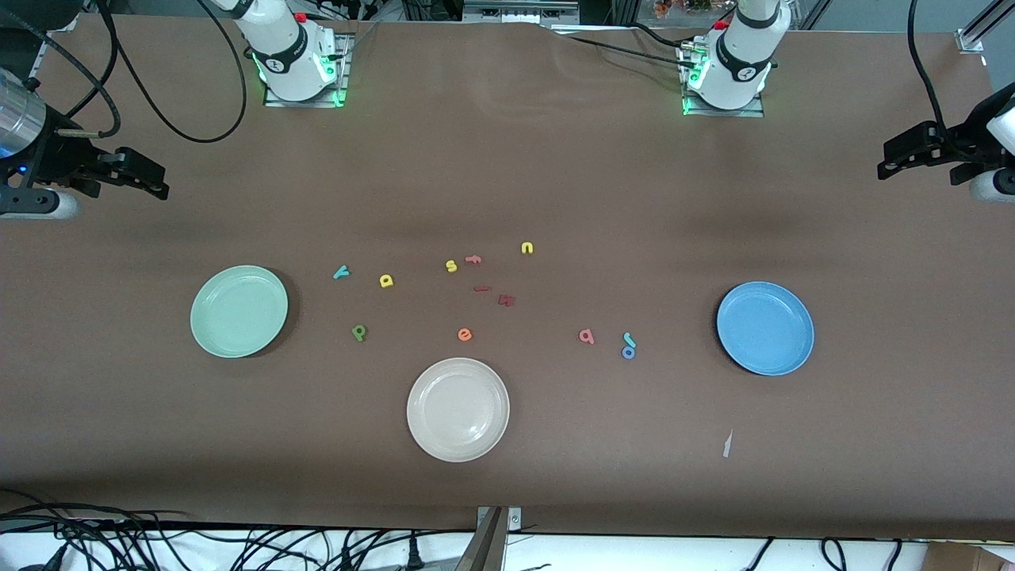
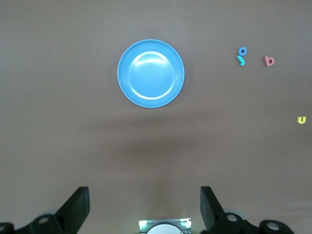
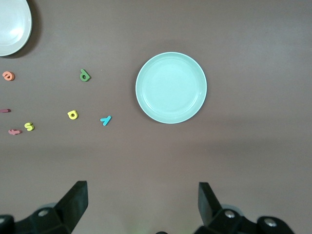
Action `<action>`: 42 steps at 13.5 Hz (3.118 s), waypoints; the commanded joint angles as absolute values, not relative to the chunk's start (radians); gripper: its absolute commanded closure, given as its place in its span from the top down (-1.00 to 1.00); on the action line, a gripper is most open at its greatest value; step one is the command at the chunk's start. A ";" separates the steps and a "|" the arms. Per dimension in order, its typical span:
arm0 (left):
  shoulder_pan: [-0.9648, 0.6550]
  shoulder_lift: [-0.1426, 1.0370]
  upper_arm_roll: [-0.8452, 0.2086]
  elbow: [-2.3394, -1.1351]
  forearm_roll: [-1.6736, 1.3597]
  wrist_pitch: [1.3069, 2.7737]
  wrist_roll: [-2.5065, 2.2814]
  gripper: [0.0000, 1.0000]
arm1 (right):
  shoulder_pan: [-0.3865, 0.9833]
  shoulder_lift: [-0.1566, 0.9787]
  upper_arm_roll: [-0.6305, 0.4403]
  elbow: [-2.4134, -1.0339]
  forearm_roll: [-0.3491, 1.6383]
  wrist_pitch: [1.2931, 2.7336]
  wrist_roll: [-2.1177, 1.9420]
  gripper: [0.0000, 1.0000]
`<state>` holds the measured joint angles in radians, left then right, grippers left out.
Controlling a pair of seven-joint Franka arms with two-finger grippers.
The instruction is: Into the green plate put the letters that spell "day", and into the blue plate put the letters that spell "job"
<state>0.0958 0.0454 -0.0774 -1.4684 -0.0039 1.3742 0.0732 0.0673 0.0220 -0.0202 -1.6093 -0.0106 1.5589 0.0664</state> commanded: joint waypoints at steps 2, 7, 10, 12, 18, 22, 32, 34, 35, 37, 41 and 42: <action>0.094 0.051 -0.078 -1.445 -0.021 1.356 0.066 1.00 | 0.063 0.017 -0.020 -1.615 -0.023 1.552 0.066 1.00; 0.095 0.051 -0.078 -1.447 -0.021 1.356 0.066 1.00 | 0.061 0.017 -0.020 -1.614 -0.023 1.552 0.066 1.00; 0.094 0.051 -0.078 -1.447 -0.021 1.356 0.066 1.00 | 0.061 0.017 -0.020 -1.615 -0.023 1.552 0.066 1.00; 0.094 0.051 -0.078 -1.447 -0.021 1.356 0.066 1.00 | 0.061 0.017 -0.020 -1.615 -0.023 1.552 0.066 1.00; 0.095 0.051 -0.078 -1.447 -0.021 1.356 0.066 1.00 | 0.061 0.017 -0.020 -1.615 -0.023 1.551 0.066 1.00; 0.094 0.051 -0.078 -1.447 -0.021 1.356 0.066 1.00 | 0.061 0.018 -0.020 -1.615 -0.021 1.551 0.066 1.00; 0.094 0.051 -0.078 -1.447 -0.021 1.356 0.064 1.00 | 0.061 0.018 -0.020 -1.615 -0.023 1.549 0.066 1.00; 0.094 0.051 -0.080 -1.447 -0.021 1.356 0.064 1.00 | 0.060 0.018 -0.020 -1.615 -0.023 1.549 0.066 1.00; 0.092 0.051 -0.080 -1.447 -0.021 1.356 0.064 1.00 | 0.060 0.018 -0.020 -1.615 -0.023 1.549 0.066 1.00; 0.094 0.051 -0.080 -1.447 -0.021 1.356 0.064 1.00 | 0.060 0.018 -0.020 -1.615 -0.023 1.549 0.066 1.00; 0.092 0.051 -0.081 -1.447 -0.021 1.356 0.064 1.00 | 0.060 0.018 -0.020 -1.615 -0.023 1.549 0.066 1.00; 0.092 0.051 -0.081 -1.447 -0.021 1.356 0.064 1.00 | 0.060 0.018 -0.020 -1.615 -0.023 1.549 0.066 1.00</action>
